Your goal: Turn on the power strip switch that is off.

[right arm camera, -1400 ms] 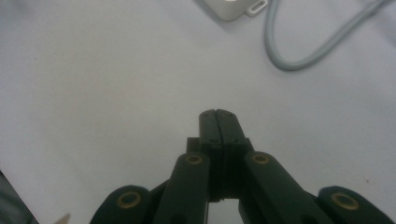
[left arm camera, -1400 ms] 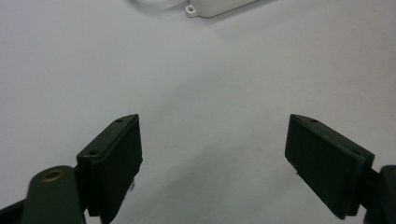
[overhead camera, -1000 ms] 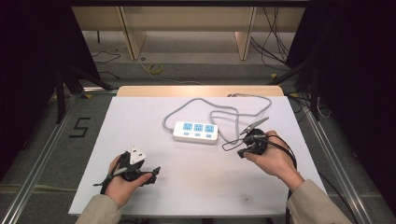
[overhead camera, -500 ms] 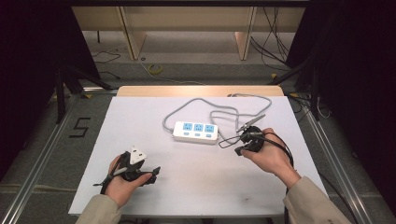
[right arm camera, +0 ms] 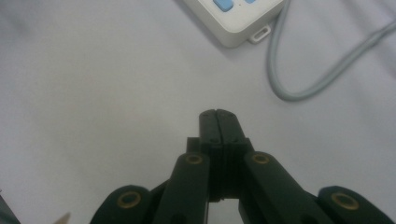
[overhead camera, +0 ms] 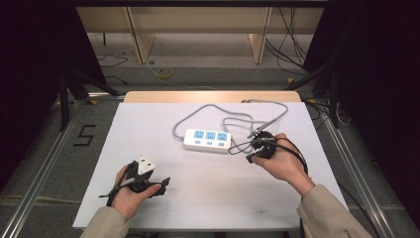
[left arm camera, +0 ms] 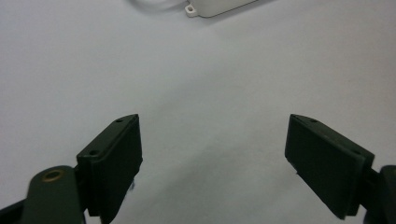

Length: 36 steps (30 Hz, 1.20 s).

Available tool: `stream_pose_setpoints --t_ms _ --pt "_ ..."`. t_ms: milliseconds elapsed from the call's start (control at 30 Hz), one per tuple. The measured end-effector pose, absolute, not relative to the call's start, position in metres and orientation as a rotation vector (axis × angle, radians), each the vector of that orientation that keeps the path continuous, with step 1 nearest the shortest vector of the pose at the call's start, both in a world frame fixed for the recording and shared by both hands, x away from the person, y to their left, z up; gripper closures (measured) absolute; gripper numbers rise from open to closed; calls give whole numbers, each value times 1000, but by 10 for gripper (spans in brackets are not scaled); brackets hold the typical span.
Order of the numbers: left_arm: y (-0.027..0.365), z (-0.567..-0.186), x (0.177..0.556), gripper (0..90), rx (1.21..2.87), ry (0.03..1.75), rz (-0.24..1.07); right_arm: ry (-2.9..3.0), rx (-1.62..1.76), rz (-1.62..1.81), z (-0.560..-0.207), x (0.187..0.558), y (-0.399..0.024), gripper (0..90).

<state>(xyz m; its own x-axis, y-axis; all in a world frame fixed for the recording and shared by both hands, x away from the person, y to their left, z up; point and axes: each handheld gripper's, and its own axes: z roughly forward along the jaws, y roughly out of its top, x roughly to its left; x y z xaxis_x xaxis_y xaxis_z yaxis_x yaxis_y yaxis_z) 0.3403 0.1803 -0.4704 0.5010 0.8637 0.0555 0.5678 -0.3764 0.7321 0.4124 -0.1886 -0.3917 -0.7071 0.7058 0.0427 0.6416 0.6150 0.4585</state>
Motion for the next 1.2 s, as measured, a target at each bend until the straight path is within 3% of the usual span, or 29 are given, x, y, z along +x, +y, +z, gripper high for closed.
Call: stream_pose_setpoints --t_ms 1200 --pt "181 -470 340 187 2088 1166 580 2698 1151 641 -391 428 -179 900"
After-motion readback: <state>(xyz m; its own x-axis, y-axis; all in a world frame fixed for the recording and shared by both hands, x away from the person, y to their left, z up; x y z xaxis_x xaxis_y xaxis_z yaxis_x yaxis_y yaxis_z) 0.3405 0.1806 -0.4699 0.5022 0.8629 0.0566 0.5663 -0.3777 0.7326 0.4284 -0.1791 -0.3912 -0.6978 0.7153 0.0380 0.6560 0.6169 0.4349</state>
